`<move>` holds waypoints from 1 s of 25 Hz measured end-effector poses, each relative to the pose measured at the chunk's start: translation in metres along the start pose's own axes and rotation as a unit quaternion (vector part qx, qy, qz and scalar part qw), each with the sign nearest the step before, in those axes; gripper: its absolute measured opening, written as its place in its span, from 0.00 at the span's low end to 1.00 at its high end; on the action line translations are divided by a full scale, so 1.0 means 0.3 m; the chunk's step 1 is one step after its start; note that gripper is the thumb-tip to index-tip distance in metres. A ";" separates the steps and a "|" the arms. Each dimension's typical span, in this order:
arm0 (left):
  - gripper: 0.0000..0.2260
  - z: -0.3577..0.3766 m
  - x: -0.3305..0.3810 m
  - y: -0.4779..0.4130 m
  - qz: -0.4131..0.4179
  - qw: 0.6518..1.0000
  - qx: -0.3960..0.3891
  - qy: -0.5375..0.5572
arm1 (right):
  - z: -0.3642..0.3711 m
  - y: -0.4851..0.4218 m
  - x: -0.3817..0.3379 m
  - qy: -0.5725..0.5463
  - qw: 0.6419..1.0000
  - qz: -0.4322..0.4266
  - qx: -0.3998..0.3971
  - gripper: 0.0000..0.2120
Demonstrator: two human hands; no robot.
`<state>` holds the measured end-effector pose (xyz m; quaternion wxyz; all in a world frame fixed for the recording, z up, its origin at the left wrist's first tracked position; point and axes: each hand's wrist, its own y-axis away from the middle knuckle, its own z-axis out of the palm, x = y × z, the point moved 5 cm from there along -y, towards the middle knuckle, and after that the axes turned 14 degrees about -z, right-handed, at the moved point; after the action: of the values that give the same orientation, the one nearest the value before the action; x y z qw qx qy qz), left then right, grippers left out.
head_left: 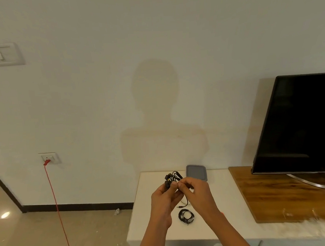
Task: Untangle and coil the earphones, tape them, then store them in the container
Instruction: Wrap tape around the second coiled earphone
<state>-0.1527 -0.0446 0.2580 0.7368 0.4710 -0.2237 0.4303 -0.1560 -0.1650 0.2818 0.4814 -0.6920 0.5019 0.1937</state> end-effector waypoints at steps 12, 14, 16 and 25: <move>0.09 -0.051 -0.066 -0.081 -0.085 0.996 0.016 -0.002 | 0.063 0.014 0.074 0.146 0.986 -0.065 -0.053 0.10; 0.10 -0.069 -0.088 -0.112 -0.089 0.995 0.037 -0.002 | 0.066 0.033 0.089 0.096 0.994 -0.015 -0.054 0.07; 0.09 -0.085 -0.096 -0.130 -0.097 0.994 0.045 0.025 | 0.059 0.070 0.109 0.019 0.999 0.038 -0.024 0.10; 0.10 -0.129 -0.142 -0.161 -0.142 0.984 -0.021 0.110 | 0.226 0.190 0.247 -0.606 0.562 0.554 0.093 0.23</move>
<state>-0.1374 -0.0372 0.1848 0.8202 0.4323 -0.0814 0.3658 -0.1603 -0.1462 0.1679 0.5323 0.0514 0.3920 0.7486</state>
